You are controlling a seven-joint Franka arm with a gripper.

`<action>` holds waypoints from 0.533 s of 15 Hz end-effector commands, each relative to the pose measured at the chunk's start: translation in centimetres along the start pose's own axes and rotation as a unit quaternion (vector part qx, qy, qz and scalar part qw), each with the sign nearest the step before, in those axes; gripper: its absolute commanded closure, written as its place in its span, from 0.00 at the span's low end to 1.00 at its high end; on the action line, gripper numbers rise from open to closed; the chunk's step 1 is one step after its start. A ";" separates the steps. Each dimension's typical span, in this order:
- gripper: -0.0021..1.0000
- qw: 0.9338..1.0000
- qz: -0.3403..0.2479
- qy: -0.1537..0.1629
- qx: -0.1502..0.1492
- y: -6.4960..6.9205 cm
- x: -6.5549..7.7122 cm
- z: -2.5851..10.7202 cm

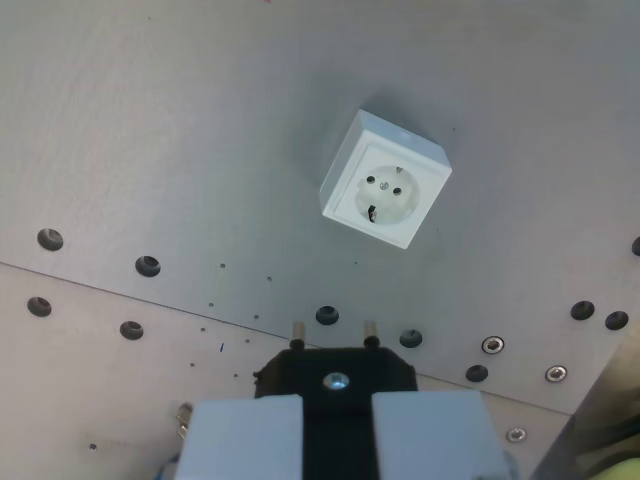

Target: Move above the white socket

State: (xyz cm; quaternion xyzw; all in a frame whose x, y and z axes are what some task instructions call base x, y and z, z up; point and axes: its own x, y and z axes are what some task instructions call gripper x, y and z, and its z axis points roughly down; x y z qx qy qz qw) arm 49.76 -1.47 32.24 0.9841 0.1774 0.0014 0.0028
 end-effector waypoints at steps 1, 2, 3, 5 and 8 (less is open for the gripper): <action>1.00 1.000 0.000 0.000 0.000 0.0 0.0 0.0; 1.00 1.000 0.000 0.000 0.000 0.0 0.0 0.0; 1.00 1.000 0.000 0.000 0.000 0.0 0.0 0.0; 1.00 1.000 0.002 0.001 0.000 0.0 0.0 0.0; 1.00 1.000 0.007 0.001 0.000 0.0 -0.1 0.2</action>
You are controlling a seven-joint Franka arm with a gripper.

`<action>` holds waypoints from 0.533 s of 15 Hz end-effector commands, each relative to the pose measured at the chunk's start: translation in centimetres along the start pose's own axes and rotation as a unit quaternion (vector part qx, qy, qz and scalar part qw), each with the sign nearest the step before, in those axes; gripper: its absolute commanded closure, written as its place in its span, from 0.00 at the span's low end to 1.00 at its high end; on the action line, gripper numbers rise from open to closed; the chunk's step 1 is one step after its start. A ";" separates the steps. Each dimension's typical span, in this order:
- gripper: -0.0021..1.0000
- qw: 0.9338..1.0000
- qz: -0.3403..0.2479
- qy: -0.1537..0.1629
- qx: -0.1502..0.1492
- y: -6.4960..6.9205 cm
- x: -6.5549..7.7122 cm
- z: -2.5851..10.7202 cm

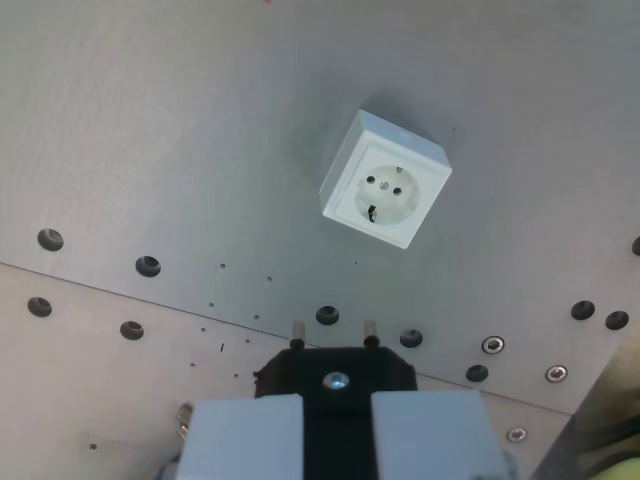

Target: Move above the white socket

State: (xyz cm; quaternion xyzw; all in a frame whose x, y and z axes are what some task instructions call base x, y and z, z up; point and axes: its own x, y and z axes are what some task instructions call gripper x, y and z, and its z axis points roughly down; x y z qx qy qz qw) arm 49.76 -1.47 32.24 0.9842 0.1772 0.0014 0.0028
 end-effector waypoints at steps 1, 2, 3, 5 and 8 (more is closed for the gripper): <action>1.00 1.000 0.009 0.001 -0.001 0.0 -0.1 0.3; 1.00 1.000 0.011 0.002 -0.001 0.1 -0.1 0.4; 1.00 1.000 0.014 0.003 -0.002 0.1 -0.2 0.5; 1.00 1.000 0.020 0.007 -0.003 0.1 -0.2 0.8; 1.00 0.999 0.032 0.016 -0.008 0.3 -0.4 1.5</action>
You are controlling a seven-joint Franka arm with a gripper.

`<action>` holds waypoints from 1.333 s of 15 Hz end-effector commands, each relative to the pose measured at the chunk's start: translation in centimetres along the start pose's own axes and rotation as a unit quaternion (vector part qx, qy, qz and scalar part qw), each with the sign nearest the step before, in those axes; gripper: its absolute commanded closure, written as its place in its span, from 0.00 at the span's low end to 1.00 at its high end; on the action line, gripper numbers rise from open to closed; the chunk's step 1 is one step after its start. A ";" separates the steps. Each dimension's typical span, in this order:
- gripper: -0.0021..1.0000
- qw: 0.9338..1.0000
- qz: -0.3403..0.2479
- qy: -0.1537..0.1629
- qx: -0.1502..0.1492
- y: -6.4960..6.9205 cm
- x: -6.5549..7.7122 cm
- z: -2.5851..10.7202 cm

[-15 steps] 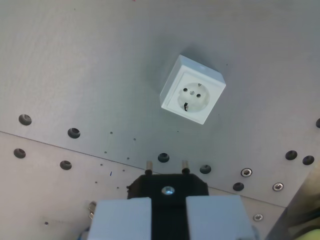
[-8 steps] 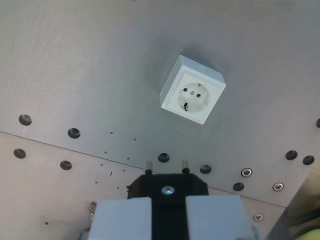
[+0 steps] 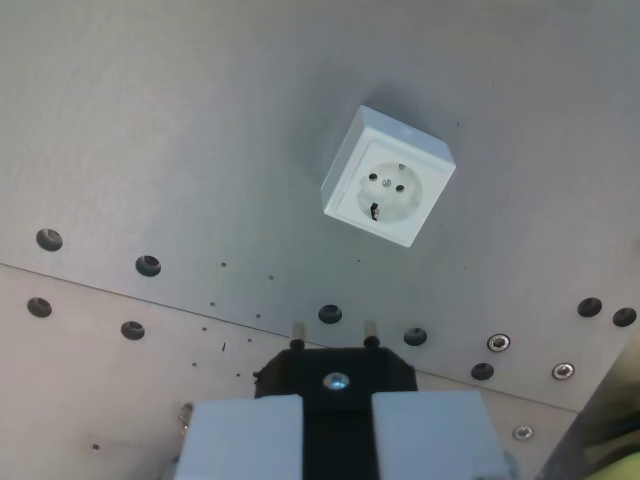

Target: Move above the white socket

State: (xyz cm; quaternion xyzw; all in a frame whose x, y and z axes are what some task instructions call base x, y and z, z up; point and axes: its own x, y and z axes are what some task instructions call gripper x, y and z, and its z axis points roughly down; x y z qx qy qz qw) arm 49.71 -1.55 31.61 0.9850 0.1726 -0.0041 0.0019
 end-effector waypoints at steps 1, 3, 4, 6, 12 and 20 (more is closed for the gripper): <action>1.00 0.999 0.032 0.026 -0.011 0.3 -0.4 1.1; 1.00 0.999 0.041 0.033 -0.014 0.4 -0.5 1.7; 1.00 0.998 0.045 0.037 -0.016 0.4 -0.6 2.1; 1.00 0.997 0.054 0.044 -0.018 0.6 -0.8 2.8; 1.00 0.995 0.084 0.050 -0.021 1.0 -1.5 5.4; 1.00 0.990 0.125 0.051 -0.024 1.7 -2.3 9.1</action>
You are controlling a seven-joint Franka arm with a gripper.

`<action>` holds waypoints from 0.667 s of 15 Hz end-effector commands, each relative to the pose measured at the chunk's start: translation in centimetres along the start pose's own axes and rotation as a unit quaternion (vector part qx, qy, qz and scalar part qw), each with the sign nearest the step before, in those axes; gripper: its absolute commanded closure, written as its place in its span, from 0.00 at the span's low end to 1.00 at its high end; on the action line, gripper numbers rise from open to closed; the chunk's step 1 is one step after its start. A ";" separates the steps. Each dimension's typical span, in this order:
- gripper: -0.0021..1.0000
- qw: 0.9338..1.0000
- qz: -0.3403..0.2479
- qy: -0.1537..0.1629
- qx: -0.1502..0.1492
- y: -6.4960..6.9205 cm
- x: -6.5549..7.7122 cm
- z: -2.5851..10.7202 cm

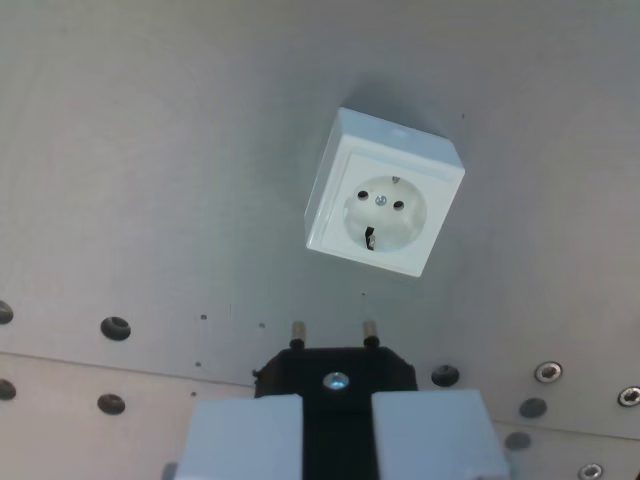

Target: Move above the white socket

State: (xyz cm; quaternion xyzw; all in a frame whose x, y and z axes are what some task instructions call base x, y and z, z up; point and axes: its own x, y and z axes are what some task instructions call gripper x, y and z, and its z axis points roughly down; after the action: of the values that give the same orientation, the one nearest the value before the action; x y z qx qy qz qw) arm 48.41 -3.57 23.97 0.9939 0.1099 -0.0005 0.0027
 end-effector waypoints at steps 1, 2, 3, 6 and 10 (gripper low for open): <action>1.00 0.996 0.067 0.052 -0.021 0.4 -0.6 1.9; 1.00 0.996 0.071 0.052 -0.021 0.5 -0.7 2.4; 1.00 0.995 0.076 0.054 -0.021 0.6 -0.8 2.9; 1.00 0.994 0.090 0.058 -0.022 1.0 -1.2 4.5; 1.00 0.992 0.106 0.062 -0.022 1.4 -1.8 6.5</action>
State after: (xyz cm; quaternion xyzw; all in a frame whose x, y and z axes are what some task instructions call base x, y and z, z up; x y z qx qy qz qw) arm 47.36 -5.01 18.43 0.9981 0.0607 0.0055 0.0060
